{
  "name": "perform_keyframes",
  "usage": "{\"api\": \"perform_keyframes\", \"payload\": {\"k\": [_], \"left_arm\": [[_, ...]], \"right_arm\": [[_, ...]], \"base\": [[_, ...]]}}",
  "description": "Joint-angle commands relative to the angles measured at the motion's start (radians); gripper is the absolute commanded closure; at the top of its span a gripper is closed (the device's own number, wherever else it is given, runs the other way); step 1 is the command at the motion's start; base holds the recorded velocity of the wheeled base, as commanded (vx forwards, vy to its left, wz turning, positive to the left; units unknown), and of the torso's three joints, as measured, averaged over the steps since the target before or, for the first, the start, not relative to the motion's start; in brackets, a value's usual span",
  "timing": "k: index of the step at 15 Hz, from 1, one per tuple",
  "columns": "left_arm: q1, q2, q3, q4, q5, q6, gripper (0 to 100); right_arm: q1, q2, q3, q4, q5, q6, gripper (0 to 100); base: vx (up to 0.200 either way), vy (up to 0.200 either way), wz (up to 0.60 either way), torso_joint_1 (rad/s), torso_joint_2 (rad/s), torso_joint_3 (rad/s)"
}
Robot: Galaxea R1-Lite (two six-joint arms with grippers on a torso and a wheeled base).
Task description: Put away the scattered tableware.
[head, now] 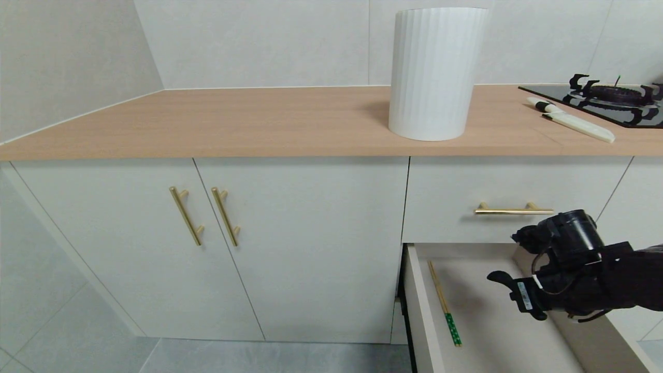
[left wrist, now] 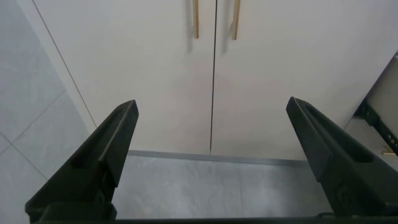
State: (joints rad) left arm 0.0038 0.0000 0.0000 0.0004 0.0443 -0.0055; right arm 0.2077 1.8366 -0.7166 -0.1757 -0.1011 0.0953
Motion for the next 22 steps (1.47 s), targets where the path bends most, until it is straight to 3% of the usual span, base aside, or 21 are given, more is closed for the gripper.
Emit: {"api": "perform_keyframes", "payload": {"k": [1, 9, 16, 17, 22], "left_arm": [[0.001, 0.0, 0.0, 0.001, 0.0, -0.001, 0], [0.001, 0.0, 0.0, 0.001, 0.0, -0.001, 0], [0.001, 0.0, 0.0, 0.001, 0.0, -0.001, 0], [0.001, 0.0, 0.0, 0.001, 0.0, -0.001, 0], [0.001, 0.0, 0.0, 0.0, 0.0, -0.001, 0]], "right_arm": [[-0.004, 0.201, 0.005, -0.128, -0.005, 0.052, 100], [-0.05, 0.405, 0.034, -0.35, -0.026, 0.052, 100], [-0.053, 0.432, 0.04, -0.407, -0.029, 0.052, 100], [-0.054, 0.432, 0.04, -0.407, -0.037, 0.052, 0], [-0.053, 0.397, 0.052, -0.409, -0.04, 0.055, 0]], "base": [[0.0, 0.0, 0.0, 0.0, 0.0, 0.0], [0.0, 0.0, 0.0, 0.0, 0.0, 0.0], [0.0, 0.0, 0.0, 0.0, 0.0, 0.0], [0.0, 0.0, 0.0, 0.0, 0.0, 0.0], [0.0, 0.0, 0.0, 0.0, 0.0, 0.0]]}}
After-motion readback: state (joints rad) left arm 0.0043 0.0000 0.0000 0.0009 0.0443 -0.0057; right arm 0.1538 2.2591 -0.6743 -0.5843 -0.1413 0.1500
